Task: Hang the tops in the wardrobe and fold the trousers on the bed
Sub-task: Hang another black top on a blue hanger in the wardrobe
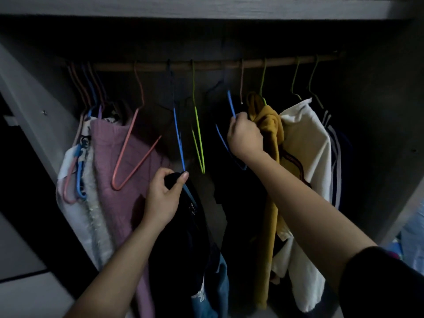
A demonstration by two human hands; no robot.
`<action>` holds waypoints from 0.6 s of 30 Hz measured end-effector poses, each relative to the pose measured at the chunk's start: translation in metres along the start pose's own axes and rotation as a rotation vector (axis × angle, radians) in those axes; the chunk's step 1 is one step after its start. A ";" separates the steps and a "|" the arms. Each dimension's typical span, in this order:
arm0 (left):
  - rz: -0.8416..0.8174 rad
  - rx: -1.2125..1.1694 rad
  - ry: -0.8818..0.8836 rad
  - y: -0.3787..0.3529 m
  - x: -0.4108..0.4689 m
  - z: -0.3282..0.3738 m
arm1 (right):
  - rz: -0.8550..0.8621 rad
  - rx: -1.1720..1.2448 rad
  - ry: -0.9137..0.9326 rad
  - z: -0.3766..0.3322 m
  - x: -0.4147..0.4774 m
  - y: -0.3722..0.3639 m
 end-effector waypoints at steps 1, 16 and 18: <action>-0.003 -0.002 -0.001 0.001 -0.001 -0.002 | 0.020 0.119 0.025 0.004 -0.005 0.002; -0.254 0.026 0.218 -0.021 -0.030 -0.056 | -0.030 0.610 0.208 0.098 -0.148 -0.070; -0.325 0.049 0.241 -0.031 -0.039 -0.063 | 0.008 0.663 0.167 0.121 -0.174 -0.083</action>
Point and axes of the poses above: each hand's wrist, its own x-axis towards the middle knuckle, its own y-axis out of the back of the hand, z = x × y, the point moved 6 cm from there along x, towards the middle knuckle, and after that the axes turned 15 degrees about -z, right-handed, at the moved point
